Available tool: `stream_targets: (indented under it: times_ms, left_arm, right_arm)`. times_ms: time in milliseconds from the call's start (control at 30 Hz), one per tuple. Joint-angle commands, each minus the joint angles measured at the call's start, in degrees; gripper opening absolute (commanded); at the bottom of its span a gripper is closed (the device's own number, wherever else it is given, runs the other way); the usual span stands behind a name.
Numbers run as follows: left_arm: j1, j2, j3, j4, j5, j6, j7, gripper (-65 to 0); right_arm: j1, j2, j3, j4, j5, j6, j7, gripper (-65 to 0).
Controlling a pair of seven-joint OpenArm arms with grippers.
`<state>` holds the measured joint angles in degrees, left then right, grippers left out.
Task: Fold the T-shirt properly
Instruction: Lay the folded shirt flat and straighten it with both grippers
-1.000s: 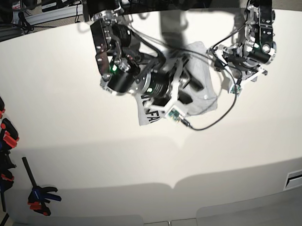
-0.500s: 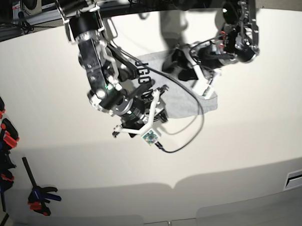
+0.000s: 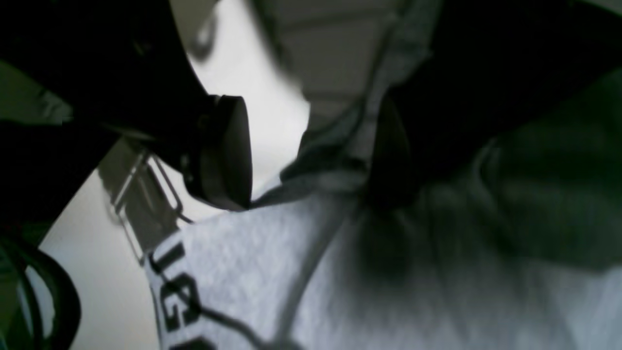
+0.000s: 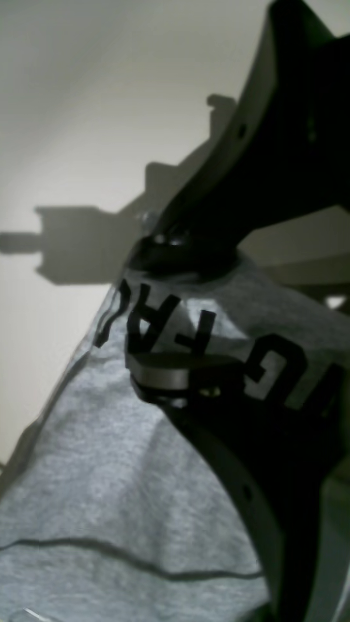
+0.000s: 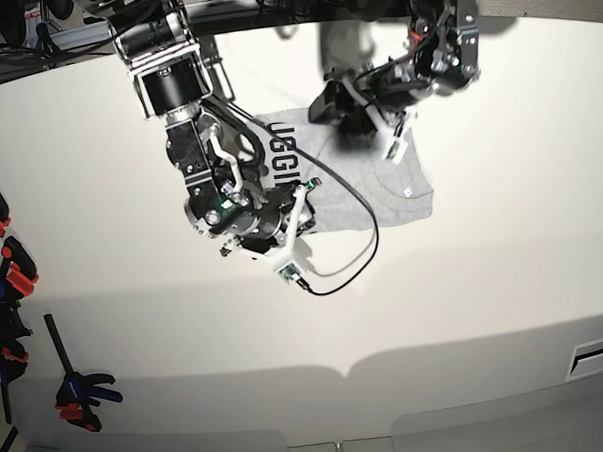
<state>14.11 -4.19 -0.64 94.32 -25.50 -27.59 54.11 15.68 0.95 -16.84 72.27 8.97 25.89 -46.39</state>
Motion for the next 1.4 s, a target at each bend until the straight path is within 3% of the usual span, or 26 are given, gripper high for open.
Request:
stream_targets:
  times_ms: [0,133,333,667,800,1200,1367]
  left_arm:
    - [-0.4,-1.0,-0.1,-0.1,3.4,0.8,2.4,-28.9]
    - [-3.4,-6.0,-0.1,0.0,4.4,0.9,4.5,-28.9]
    - [-6.4,-12.0,-0.1,0.0,4.4,1.0,2.6,-28.9]
    - [-8.6,-15.0,-0.1,-0.1,4.7,1.0,1.3,-28.9]
    - [-10.5,-16.1,-0.1,-0.1,4.7,1.0,1.7,-28.9]
    - [-12.5,-16.8,-0.1,-0.1,4.4,1.0,1.6,-28.9]
    - [-12.5,-17.0,-0.1,-0.1,4.4,1.0,1.6,-28.9]
  right_arm:
    - [0.6,0.0,0.0,1.6,0.5,0.5,-0.3,-38.7]
    - [-1.7,0.6,-0.1,5.7,0.7,0.5,-2.7,-38.7]
    - [-7.4,0.8,0.0,15.3,0.6,0.5,-5.0,-38.7]
    - [-18.1,0.8,-0.1,21.3,0.7,0.6,-4.4,-38.7]
    - [-20.6,0.8,-0.1,22.1,4.0,0.7,-3.8,-38.7]
    - [-23.1,0.6,-4.9,27.5,4.9,0.7,-3.8,-38.7]
    - [-23.1,0.6,-7.1,27.5,2.3,0.6,-3.8,-38.7]
